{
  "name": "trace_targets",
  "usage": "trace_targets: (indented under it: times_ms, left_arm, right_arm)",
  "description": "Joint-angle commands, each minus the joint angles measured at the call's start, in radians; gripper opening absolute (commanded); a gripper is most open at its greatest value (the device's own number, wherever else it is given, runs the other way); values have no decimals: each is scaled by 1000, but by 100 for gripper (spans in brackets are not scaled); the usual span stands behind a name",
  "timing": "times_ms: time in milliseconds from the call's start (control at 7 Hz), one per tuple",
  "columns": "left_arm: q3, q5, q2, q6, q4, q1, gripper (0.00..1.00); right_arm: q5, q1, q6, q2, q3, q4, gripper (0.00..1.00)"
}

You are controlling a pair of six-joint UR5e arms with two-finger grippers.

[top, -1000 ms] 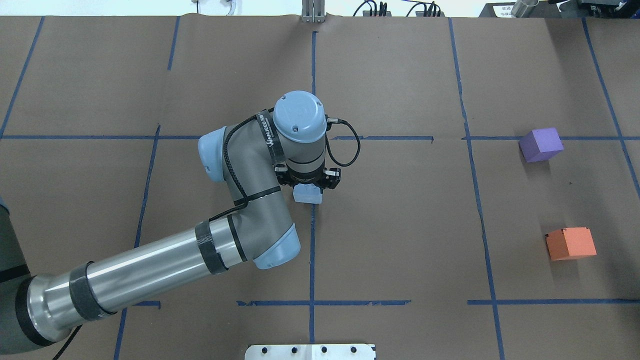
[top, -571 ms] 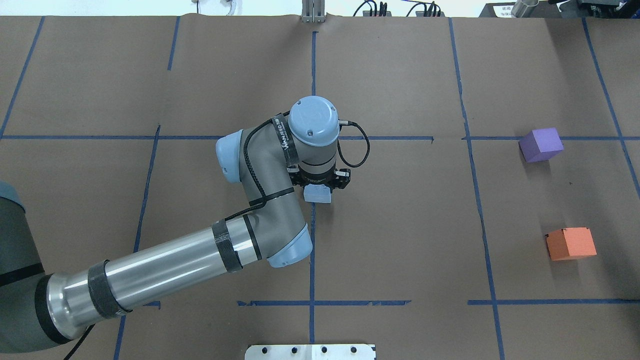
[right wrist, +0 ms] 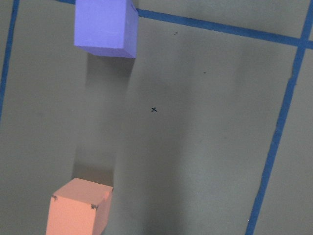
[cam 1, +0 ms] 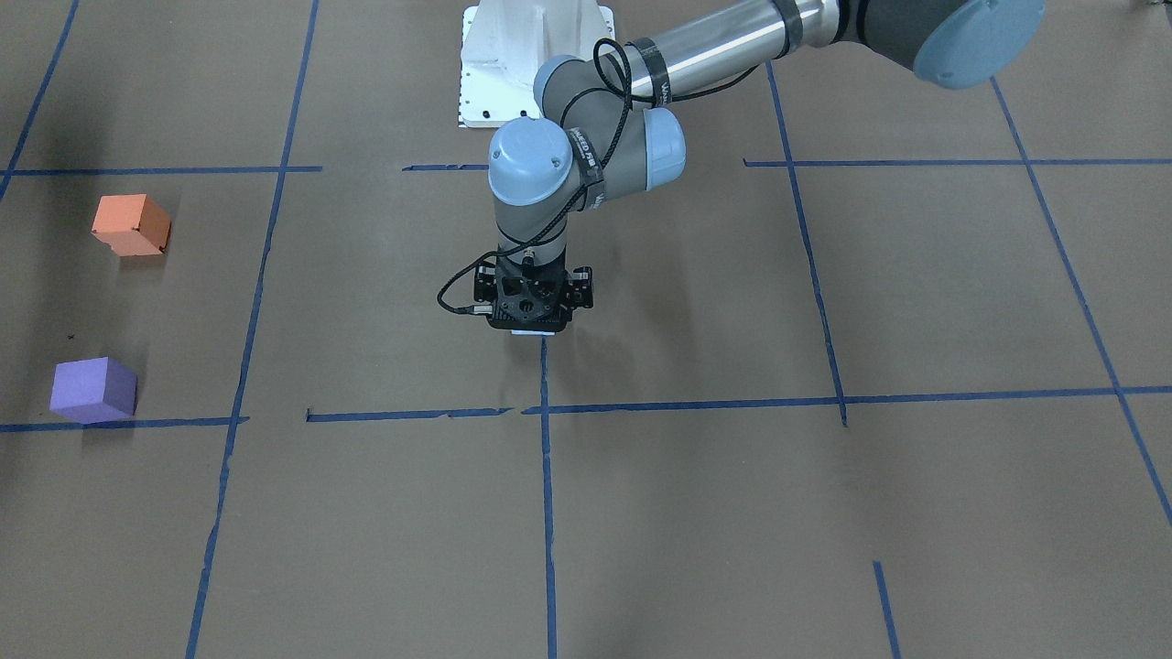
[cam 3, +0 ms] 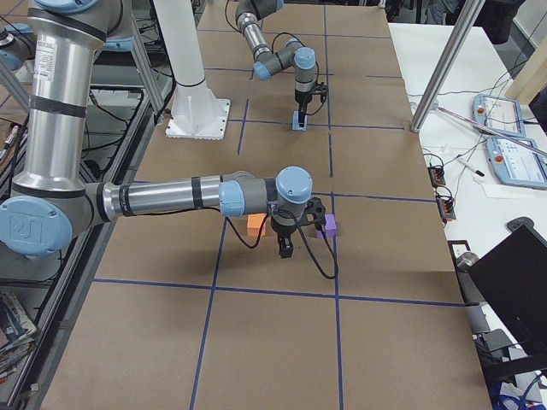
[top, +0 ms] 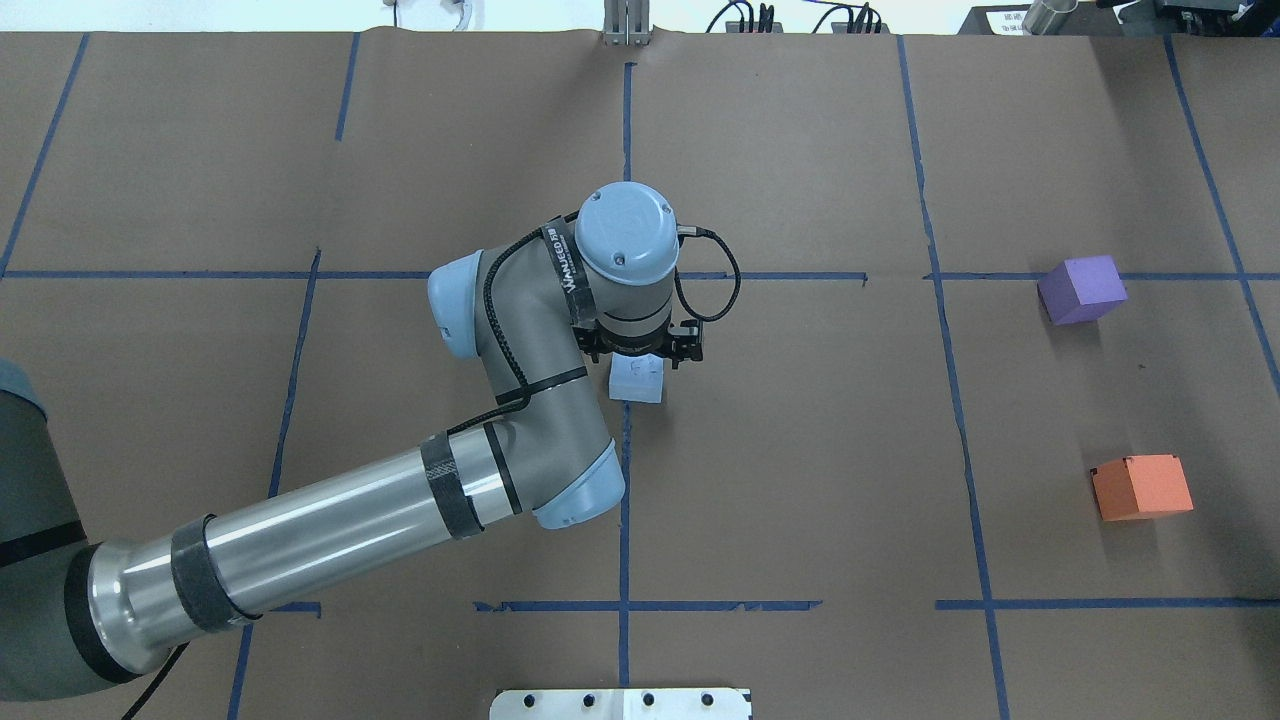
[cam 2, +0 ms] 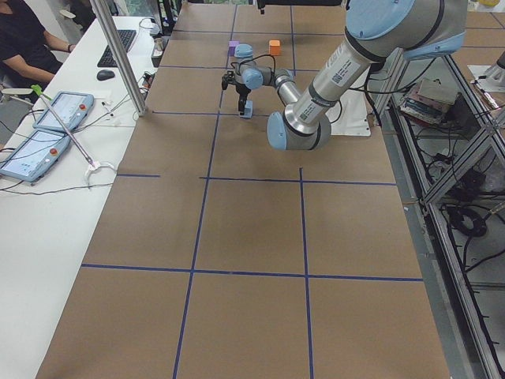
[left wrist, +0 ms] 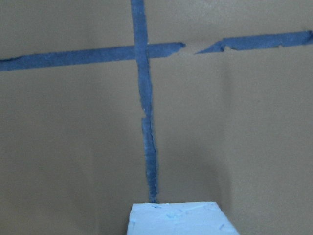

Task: Place blue block between orange and purple blocks
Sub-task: 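Carry the light blue cube with the left gripper to the table center, then release the cube at center and withdraw the left gripper while the right arm approaches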

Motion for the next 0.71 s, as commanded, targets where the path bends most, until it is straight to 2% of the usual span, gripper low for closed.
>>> trace_targets:
  times_ms: [0, 143, 429, 571]
  left_arm:
    - [-257, -4, 131, 1, 39, -38, 100]
    - [-388, -10, 230, 3, 62, -58, 100]
    - [-556, -117, 408, 52, 60, -130, 100]
    - [-655, -119, 503, 152, 63, -146, 100]
  right_arm:
    - [9, -115, 264, 48, 3, 195, 100]
    - [-18, -219, 537, 135, 1, 282, 100]
    - [-155, -430, 888, 350, 12, 297, 100]
    - [-264, -577, 1071, 459, 6, 286, 100]
